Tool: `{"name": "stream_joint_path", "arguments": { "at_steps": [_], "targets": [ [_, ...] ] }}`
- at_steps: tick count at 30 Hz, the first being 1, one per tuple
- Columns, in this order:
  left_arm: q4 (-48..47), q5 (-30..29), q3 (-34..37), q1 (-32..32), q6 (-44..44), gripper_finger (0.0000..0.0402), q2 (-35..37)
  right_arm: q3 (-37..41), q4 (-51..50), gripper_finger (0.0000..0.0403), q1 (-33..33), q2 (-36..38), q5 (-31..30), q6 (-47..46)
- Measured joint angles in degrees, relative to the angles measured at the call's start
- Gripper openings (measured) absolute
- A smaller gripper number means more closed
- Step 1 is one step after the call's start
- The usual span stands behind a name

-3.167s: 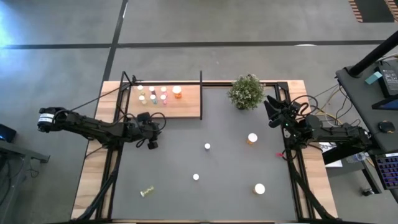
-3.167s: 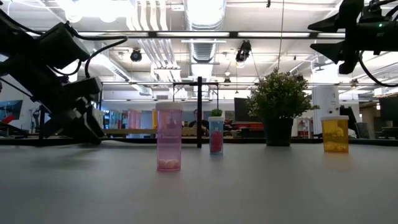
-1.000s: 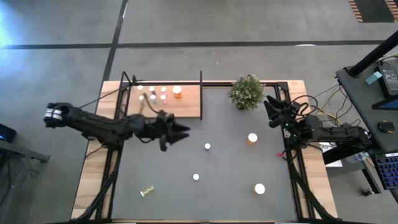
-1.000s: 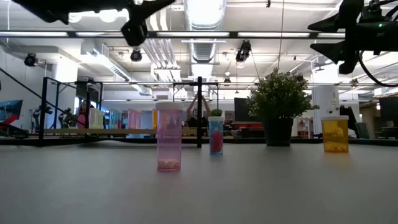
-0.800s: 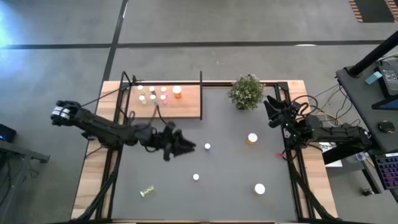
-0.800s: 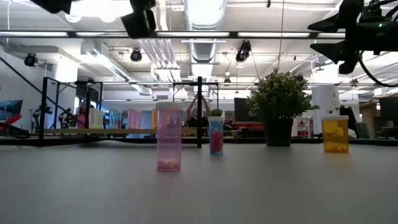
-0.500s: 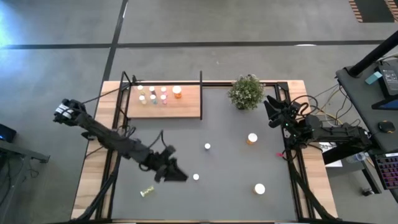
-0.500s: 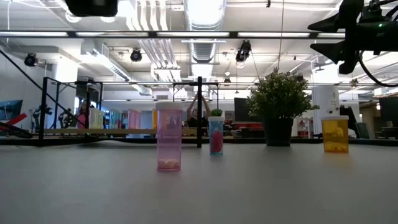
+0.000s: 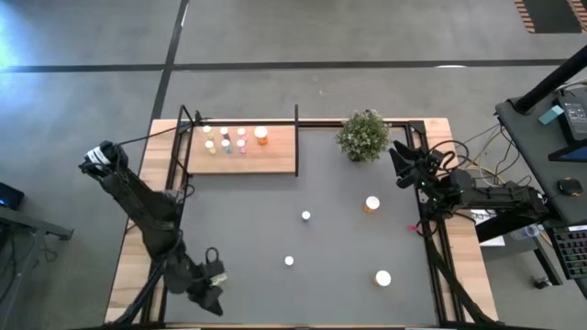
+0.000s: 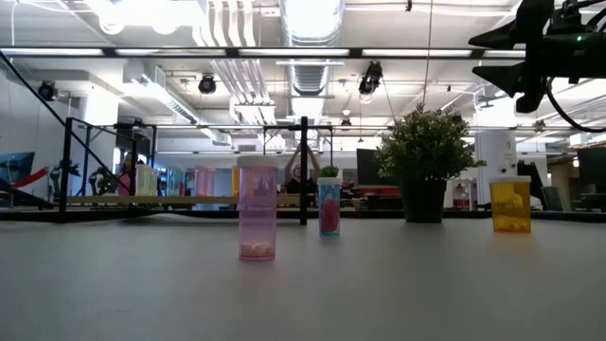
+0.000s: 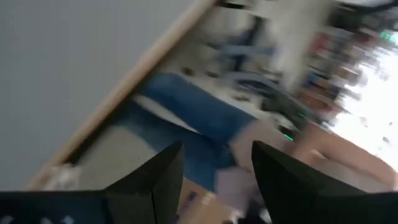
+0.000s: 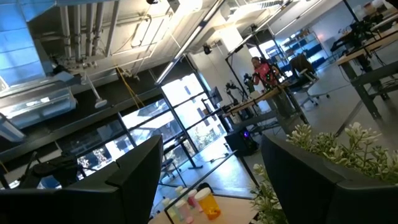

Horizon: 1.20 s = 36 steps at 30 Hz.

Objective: Pick and place medicine bottles onto shelf by color
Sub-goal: Put the yellow pill bottle on the shelf aligned with the other yellow pill bottles

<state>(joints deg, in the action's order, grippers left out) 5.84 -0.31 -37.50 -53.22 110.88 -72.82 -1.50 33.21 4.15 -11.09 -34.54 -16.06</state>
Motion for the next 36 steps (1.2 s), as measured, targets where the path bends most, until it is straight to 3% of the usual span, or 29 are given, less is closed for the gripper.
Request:
{"name": "stream_joint_path", "arguments": {
  "at_steps": [7,14,28,36],
  "targets": [
    [-26.95,-0.36,-3.65,-1.07,3.89,0.0173,0.0,0.0,0.01,0.026,0.0,0.01,0.0,0.01],
    [-41.99,-0.78,-9.62,-1.04,-6.36,0.0173,-2.44,0.0,0.02,0.026,0.0,0.0,-0.01,0.01],
    [-47.77,-1.87,-17.78,-0.95,-20.52,0.0173,-17.34,0.0,0.01,0.026,-0.01,0.01,-0.01,0.01],
    [-48.5,-3.06,-18.4,-0.89,-23.29,0.0171,-20.17,0.0,0.0,0.026,0.0,0.02,0.02,0.0]
  ]
}}
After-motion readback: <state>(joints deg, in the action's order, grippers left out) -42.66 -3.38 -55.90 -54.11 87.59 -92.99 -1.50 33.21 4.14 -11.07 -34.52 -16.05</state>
